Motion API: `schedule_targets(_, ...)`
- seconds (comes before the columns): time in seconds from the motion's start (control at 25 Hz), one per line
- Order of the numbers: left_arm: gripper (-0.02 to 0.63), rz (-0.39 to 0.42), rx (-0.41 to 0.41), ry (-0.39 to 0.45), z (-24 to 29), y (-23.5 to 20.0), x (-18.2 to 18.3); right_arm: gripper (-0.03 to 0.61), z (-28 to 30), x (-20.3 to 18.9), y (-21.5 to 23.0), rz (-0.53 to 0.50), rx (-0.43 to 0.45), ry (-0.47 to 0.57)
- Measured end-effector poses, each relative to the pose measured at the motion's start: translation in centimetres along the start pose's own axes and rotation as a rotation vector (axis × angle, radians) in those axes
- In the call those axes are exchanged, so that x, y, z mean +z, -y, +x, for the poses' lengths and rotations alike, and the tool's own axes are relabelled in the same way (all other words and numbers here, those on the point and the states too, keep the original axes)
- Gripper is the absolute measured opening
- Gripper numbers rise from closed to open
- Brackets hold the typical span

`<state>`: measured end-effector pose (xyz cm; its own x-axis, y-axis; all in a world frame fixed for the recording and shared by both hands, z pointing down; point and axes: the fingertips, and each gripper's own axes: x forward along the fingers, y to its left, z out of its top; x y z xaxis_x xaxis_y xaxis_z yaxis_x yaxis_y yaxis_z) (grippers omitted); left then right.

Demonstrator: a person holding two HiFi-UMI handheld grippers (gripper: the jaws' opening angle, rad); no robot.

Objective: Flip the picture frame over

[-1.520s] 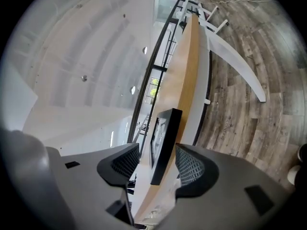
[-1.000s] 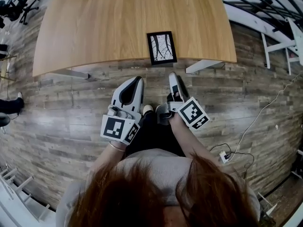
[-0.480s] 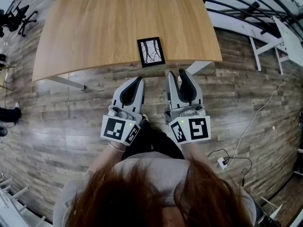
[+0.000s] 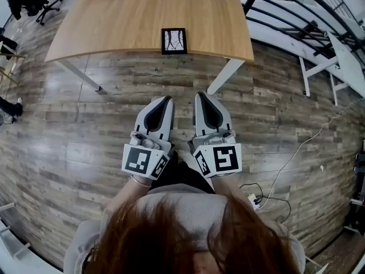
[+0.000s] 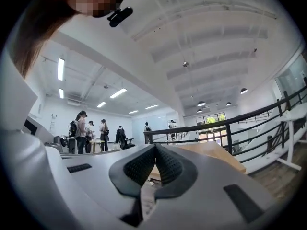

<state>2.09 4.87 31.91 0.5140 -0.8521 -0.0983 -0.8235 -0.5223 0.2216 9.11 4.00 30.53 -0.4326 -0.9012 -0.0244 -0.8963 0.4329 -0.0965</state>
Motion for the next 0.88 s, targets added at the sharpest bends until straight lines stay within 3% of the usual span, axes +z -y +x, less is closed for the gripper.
schedule_targets(0.28,0.008,0.046,0.031,0.053,-4.2,4.1,2.4,0.017,-5.1,1.9,-2.4,-0.023,0.021,0.023)
schedule_targets(0.88,0.009,0.054,-0.02,0.077,-7.9,5.2,5.4,0.016,-6.9,4.1,-5.8,0.003,-0.002,0.058)
